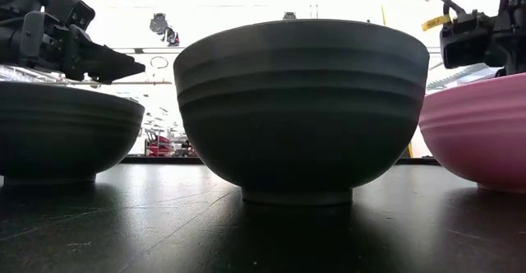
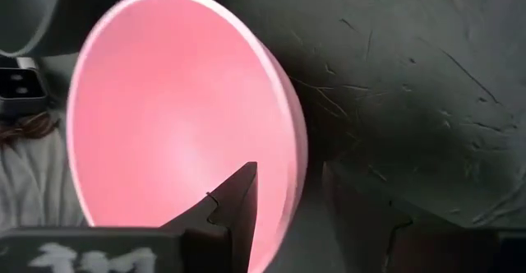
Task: Nest bowls inside each other
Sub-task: Stack the pink bowl on top of the purple bowl
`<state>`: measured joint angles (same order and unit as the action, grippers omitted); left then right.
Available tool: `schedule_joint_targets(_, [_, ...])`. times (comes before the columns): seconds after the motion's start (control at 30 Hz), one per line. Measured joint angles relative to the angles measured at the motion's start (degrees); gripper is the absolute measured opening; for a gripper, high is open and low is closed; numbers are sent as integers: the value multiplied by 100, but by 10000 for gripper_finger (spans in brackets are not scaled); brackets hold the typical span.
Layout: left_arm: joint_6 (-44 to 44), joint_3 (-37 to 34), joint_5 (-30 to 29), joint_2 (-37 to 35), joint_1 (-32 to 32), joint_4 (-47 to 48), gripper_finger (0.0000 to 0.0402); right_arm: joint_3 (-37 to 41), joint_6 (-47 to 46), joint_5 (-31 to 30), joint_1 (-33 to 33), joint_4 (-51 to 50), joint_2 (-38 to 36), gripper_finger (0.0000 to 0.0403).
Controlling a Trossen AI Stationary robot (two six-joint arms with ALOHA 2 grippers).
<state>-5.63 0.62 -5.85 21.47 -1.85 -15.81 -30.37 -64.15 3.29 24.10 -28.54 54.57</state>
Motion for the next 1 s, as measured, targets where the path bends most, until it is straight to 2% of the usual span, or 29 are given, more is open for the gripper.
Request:
schedule_joint_targets(0.2, [-9,0,2,0,0,-51,216,0,40,-8,0,-29,180,129])
schedule_joint_targets(0.3, [-9,0,2,0,0,-50,216,0,188,-17,-11,2,228,117])
schedule_joint_targets(0.37, [-9,0,2,-2,0,-55,216,0,256,-25,-18,-8,252,93])
schedule_joint_targets(0.5, [-9,0,4,0,0,-51,216,0,502,-29,-129,3,252,17])
schedule_joint_targets(0.53, [-9,0,7,0,0,-45,216,0,602,-32,-158,1,235,10])
schedule_joint_targets(0.77, [-9,0,35,-2,0,36,216,0,1034,-384,-391,276,29,4])
schedule_joint_targets(1.0, [-31,0,35,0,0,74,216,0,2325,-629,-594,1418,-334,2])
